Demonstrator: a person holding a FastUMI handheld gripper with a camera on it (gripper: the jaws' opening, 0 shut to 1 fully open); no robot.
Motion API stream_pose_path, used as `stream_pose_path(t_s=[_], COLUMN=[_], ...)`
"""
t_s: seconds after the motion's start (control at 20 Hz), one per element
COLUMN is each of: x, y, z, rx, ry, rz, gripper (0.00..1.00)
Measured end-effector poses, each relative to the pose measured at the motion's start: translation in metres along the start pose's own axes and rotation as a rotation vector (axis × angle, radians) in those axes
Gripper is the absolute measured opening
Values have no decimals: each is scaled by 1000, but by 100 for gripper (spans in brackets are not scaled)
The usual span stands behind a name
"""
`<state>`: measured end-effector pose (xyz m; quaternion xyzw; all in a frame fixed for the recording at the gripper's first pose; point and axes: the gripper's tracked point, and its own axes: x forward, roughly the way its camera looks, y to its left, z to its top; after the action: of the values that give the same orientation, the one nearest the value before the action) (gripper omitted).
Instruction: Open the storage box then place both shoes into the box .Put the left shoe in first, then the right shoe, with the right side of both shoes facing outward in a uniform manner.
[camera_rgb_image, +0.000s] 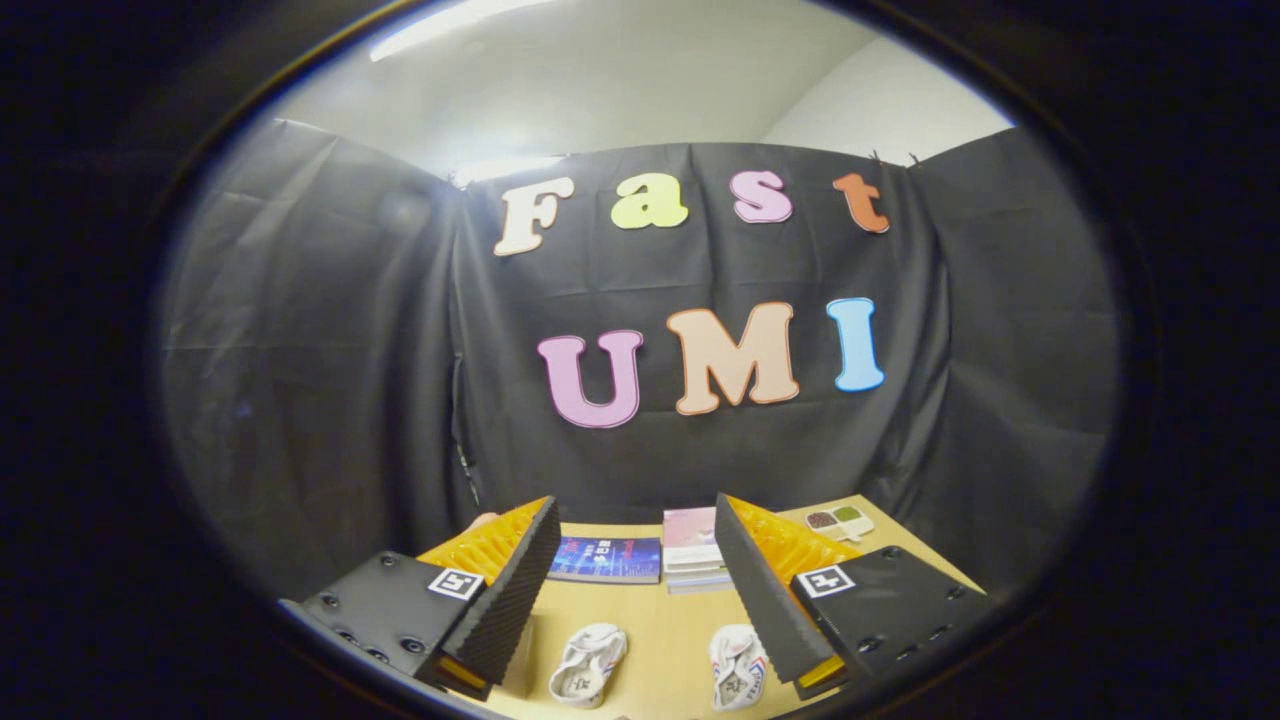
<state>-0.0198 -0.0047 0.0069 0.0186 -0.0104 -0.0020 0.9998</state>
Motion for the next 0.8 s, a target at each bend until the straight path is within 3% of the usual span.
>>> stream_pose_path(t_s=[0.55, 0.8], x=[-24, -40], y=[0, 24], z=[-16, -36], rx=[40, 161], ry=[-4, -1], rz=[-7, 52], gripper=[95, 95])
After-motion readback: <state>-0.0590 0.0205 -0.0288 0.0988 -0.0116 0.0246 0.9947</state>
